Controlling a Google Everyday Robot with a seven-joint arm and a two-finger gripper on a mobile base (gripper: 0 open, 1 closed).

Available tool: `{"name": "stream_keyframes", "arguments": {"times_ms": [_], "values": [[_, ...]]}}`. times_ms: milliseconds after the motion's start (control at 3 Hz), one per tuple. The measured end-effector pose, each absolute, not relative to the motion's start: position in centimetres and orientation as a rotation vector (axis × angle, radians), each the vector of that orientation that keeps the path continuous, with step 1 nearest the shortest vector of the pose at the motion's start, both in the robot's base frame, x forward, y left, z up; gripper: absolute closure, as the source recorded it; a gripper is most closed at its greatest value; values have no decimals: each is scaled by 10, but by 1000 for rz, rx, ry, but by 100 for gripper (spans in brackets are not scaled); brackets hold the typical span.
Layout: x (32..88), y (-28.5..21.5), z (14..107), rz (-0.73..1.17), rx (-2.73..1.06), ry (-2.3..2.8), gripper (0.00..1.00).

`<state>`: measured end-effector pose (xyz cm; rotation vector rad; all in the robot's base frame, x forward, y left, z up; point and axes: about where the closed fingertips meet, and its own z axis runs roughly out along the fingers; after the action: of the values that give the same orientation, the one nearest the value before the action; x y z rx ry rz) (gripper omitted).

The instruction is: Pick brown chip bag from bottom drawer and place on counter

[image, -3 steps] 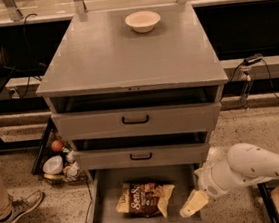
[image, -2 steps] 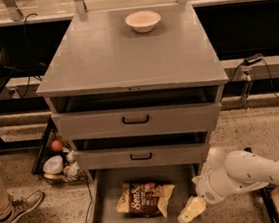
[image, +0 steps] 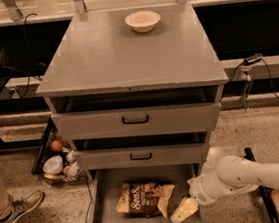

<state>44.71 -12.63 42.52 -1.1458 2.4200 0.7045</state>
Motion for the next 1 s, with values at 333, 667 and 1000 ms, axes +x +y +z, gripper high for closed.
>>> {"name": "stream_keyframes", "arguments": {"times_ms": [333,667,1000], "values": [[478,-99,378,704,-1112,2400,0],[507,-67,328,740,-1084,2372,0],[532,-35,280,806,-1031,2347,0]]}}
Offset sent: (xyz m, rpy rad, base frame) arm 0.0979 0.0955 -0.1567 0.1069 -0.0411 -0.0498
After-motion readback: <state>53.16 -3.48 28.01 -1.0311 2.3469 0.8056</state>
